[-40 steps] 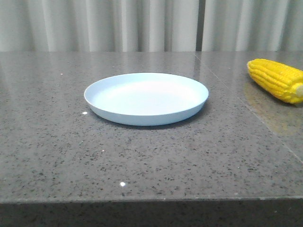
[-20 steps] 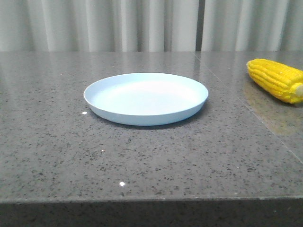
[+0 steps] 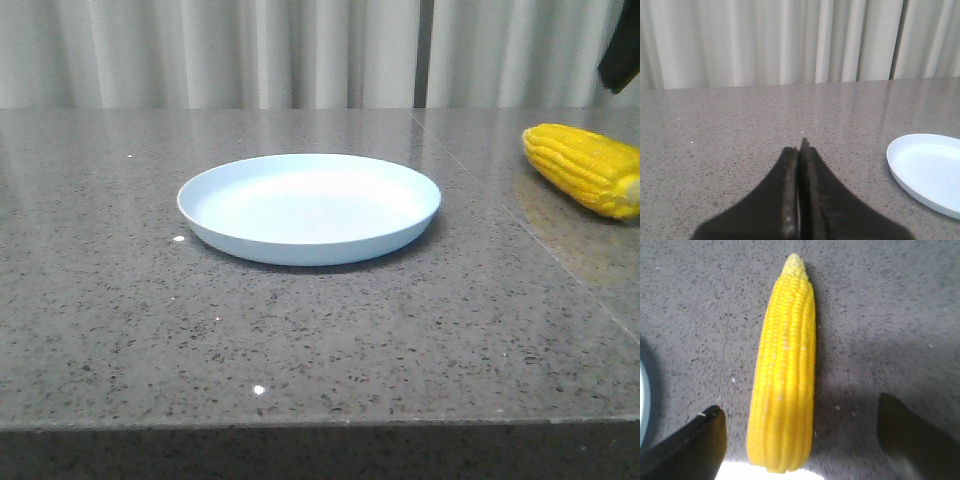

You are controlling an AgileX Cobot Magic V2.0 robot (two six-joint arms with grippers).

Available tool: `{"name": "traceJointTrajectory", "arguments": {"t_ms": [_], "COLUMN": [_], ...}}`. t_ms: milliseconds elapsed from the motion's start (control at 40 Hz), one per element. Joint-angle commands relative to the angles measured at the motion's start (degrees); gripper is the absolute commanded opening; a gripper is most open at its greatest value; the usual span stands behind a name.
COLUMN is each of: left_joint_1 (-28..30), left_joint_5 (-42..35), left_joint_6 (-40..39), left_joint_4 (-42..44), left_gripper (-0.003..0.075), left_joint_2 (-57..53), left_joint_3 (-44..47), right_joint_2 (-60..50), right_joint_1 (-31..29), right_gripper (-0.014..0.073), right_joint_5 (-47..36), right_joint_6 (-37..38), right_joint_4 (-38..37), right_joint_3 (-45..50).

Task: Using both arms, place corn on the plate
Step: 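Lower the right gripper over the yellow corn cob and grasp it, then carry the corn with the right gripper and lower it onto the plate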

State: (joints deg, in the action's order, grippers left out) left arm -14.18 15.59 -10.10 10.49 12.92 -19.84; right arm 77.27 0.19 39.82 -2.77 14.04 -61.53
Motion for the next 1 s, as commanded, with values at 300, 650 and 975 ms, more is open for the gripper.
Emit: {"name": "traceJointTrajectory", "arguments": {"t_ms": [300,650,975], "left_joint_1": [-0.5,-0.5,-0.5], "left_joint_5": [-5.1,-5.1,-5.1], "left_joint_6": [-0.5,-0.5,-0.5], "left_joint_4": [0.2,0.2,0.2], "left_gripper": [-0.002,-0.002,-0.002], "left_joint_2": [0.5,0.5,0.5], "left_joint_3": [-1.5,-1.5,-1.5], "right_joint_2": [13.8,14.8,14.3], "right_joint_1": [2.3,2.3,2.4], "right_gripper": [0.0633,0.0369,0.0155], "right_joint_5": [-1.0,3.6,13.1], "right_joint_6": [-0.5,-0.5,0.0], "right_joint_4": [1.4,1.4,1.7], "right_joint_3": [-10.5,-11.1,-17.6]}}
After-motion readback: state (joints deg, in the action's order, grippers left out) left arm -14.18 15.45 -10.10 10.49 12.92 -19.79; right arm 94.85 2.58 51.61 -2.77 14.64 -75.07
